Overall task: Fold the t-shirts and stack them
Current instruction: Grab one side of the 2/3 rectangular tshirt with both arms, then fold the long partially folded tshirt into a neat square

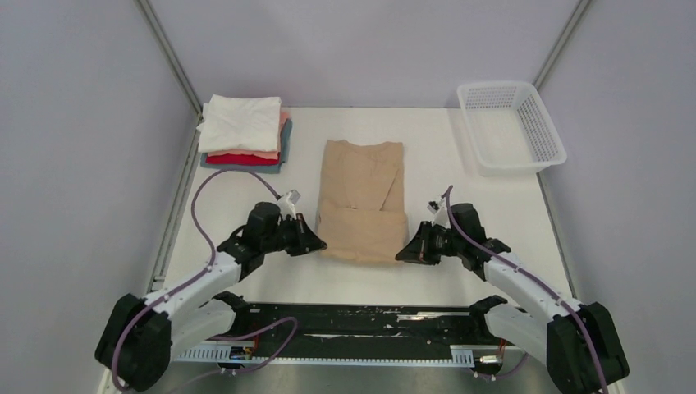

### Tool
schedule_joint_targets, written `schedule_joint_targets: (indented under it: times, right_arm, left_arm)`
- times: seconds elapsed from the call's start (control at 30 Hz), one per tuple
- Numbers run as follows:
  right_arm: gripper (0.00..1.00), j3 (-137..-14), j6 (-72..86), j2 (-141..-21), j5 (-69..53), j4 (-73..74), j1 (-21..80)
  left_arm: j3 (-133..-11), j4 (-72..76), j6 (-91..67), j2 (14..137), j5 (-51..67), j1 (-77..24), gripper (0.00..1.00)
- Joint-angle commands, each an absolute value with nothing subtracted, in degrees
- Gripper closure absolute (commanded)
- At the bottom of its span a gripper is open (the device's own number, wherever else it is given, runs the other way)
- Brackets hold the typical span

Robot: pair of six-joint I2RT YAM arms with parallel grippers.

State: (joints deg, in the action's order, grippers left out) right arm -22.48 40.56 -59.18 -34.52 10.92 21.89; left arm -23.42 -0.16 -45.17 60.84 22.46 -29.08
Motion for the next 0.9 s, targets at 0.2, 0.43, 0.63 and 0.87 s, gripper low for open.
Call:
schedule_joint_targets:
  times: [0.2, 0.43, 0.63, 0.87]
  right_arm:
    - [1.0, -29.64, 38.27, -48.21, -51.03, 19.31, 22.36]
    - [1.0, -39.08, 35.02, -54.26, -39.08, 18.61, 20.88]
    - [1.0, -47.55, 34.33, -66.01, -42.56, 15.24, 18.49]
    - [1.0, -51.72, 35.38, -72.3, -43.95, 13.97, 15.08]
  left_arm:
    - [-27.51, -14.48, -43.94, 37.44, 27.53, -29.83, 1.0]
    - [-32.88, -10.99, -45.4, 42.14, 19.11, -27.89, 1.0]
    - [-37.05, -6.74, -47.74, 50.47, 14.67, -22.6, 1.0]
    - [-43.56, -4.23, -46.99, 61.54, 17.46, -18.45, 1.0]
